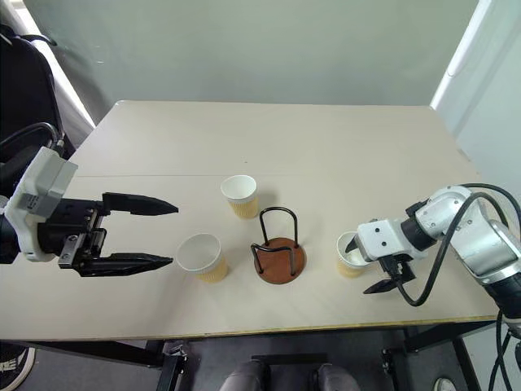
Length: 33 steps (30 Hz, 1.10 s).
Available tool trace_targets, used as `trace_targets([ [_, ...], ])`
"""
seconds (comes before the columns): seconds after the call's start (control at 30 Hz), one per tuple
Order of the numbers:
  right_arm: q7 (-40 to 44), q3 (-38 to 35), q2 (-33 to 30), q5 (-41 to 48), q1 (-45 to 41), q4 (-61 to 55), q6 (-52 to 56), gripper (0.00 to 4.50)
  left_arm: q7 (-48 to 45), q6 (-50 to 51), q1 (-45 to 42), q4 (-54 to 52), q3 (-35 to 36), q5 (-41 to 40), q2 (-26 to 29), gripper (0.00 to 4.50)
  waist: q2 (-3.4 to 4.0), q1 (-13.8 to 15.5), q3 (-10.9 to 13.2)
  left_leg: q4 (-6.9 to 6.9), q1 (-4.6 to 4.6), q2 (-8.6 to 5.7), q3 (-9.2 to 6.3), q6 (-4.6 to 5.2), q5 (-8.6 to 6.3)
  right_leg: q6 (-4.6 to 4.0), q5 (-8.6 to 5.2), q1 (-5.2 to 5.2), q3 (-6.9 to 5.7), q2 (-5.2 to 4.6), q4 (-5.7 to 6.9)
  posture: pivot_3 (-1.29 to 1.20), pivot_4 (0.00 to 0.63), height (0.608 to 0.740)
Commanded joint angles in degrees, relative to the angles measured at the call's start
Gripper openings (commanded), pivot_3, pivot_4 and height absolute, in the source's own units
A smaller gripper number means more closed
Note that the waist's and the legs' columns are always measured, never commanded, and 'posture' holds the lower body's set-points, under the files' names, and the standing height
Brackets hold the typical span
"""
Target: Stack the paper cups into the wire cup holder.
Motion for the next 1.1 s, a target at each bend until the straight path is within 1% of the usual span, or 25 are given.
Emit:
trace_targets([
  [0.03,0.6,0.5,1.3,-2.1,0.0,1.2,-1.6,3.23,0.4,0.3,0.2,-1.4,2.5,-0.3,0.9,4.50,0.00,0.0,0.0,0.00,0.02,0.00,0.00,0.01,0.01,-0.01,0.00,0.01,0.00,0.00,0.01,0.00,0.150,0.740],
  [0.13,0.7,0.8,2.2,-4.1,-0.5,3.6,-3.2,2.09,0.5,0.5,0.4,-1.4,3.0,-0.2,1.0,4.50,0.00,0.0,0.0,0.00,0.03,0.00,0.00,0.03,0.04,-0.03,0.02,0.02,0.02,0.00,0.01,0.00,0.150,0.740],
  [0.23,1.2,0.6,2.8,-5.1,-0.9,5.0,-4.2,1.08,0.7,0.5,0.7,-1.4,3.2,-0.1,1.0,4.50,0.00,0.0,0.0,0.02,0.01,0.00,0.00,0.04,0.03,-0.03,0.03,0.01,0.03,0.00,0.00,0.00,0.150,0.740],
  [0.3,1.9,0.4,2.9,-5.3,-1.2,5.4,-4.6,0.30,0.8,0.6,0.9,-1.4,3.4,-0.1,1.1,4.50,0.00,0.0,0.0,0.01,0.01,0.00,0.00,0.04,0.03,-0.03,0.03,0.00,0.03,0.00,0.00,0.00,0.150,0.740],
  [0.33,2.2,0.3,2.9,-5.4,-1.3,5.5,-4.8,0.02,0.8,0.6,0.9,-1.4,3.5,-0.2,1.1,4.50,0.00,0.0,0.0,0.01,0.01,0.00,0.00,0.03,0.02,-0.03,0.03,0.00,0.03,0.00,0.00,0.00,0.150,0.740],
  [0.4,3.4,0.1,2.7,-5.1,-1.5,5.5,-4.8,0.02,0.9,0.6,1.0,-1.5,3.6,-0.3,1.1,4.50,0.00,0.0,0.0,-0.01,0.01,0.00,0.00,0.02,0.02,-0.03,0.02,0.00,0.03,0.00,0.00,0.00,0.150,0.740],
  [0.47,4.2,0.3,1.4,-2.8,-2.3,4.8,-4.3,0.02,0.8,0.7,1.1,-1.4,3.9,-0.3,1.3,4.50,0.00,0.0,0.0,-0.01,0.00,0.00,0.01,0.02,0.01,-0.03,0.02,0.00,0.03,0.00,-0.01,0.00,0.150,0.740],
  [0.57,4.4,0.6,-0.8,3.3,-5.1,3.1,-2.7,0.02,0.5,0.6,2.0,-1.1,4.7,0.1,1.3,4.50,0.01,0.0,0.0,-0.01,-0.03,-0.01,0.02,0.01,0.02,-0.03,0.03,-0.01,0.05,0.00,-0.02,0.00,0.150,0.740],
  [0.63,4.4,-0.1,-1.1,7.3,-8.4,3.6,-1.0,0.02,0.6,0.6,2.5,-1.1,5.1,0.3,1.2,4.50,0.01,0.0,0.0,-0.02,-0.05,-0.01,0.08,0.00,0.02,-0.03,0.02,0.03,0.11,0.01,-0.01,0.00,0.150,0.740],
  [0.7,4.4,-2.8,1.2,11.5,-16.7,7.4,1.6,0.02,0.8,0.3,3.2,-0.8,5.4,0.9,1.3,4.50,0.03,-0.4,0.0,-0.08,-0.04,0.00,0.13,-0.02,0.02,-0.04,0.02,0.10,0.24,0.07,-0.01,0.00,0.150,0.740],
  [0.77,4.4,-4.0,2.8,14.8,-22.9,10.0,3.3,0.02,0.8,-0.1,3.8,-0.5,5.5,1.4,1.3,4.50,0.06,-0.7,0.0,-0.10,-0.02,0.01,0.19,-0.05,0.04,-0.03,0.01,-0.02,0.70,0.31,0.00,0.00,0.150,0.740],
  [0.87,4.4,-4.2,4.1,17.3,-26.4,11.1,4.3,0.02,0.7,-0.4,3.9,-0.3,5.2,2.1,1.2,4.50,-0.09,-0.5,-0.1,-0.09,0.12,0.15,0.02,-0.02,0.10,-0.07,-0.05,-0.13,0.91,0.67,-0.04,0.00,0.150,0.740],
  [0.97,4.4,-6.5,9.3,19.2,-30.4,10.7,6.9,0.02,0.5,-0.9,4.6,-0.3,5.0,3.1,1.0,4.50,-0.05,-0.4,0.0,-0.09,0.11,0.22,0.00,0.02,0.06,-0.25,-0.15,-0.16,0.91,0.71,0.01,0.00,0.150,0.740],
  [1.1,4.2,-4.5,13.8,17.9,-28.7,5.8,7.1,0.02,0.7,-0.4,4.2,-1.3,5.6,1.8,0.6,4.50,-0.03,-0.3,0.0,-0.12,-0.13,0.25,0.01,-0.03,0.04,-0.35,-0.10,-0.47,0.89,0.73,0.13,0.00,0.150,0.740],
])
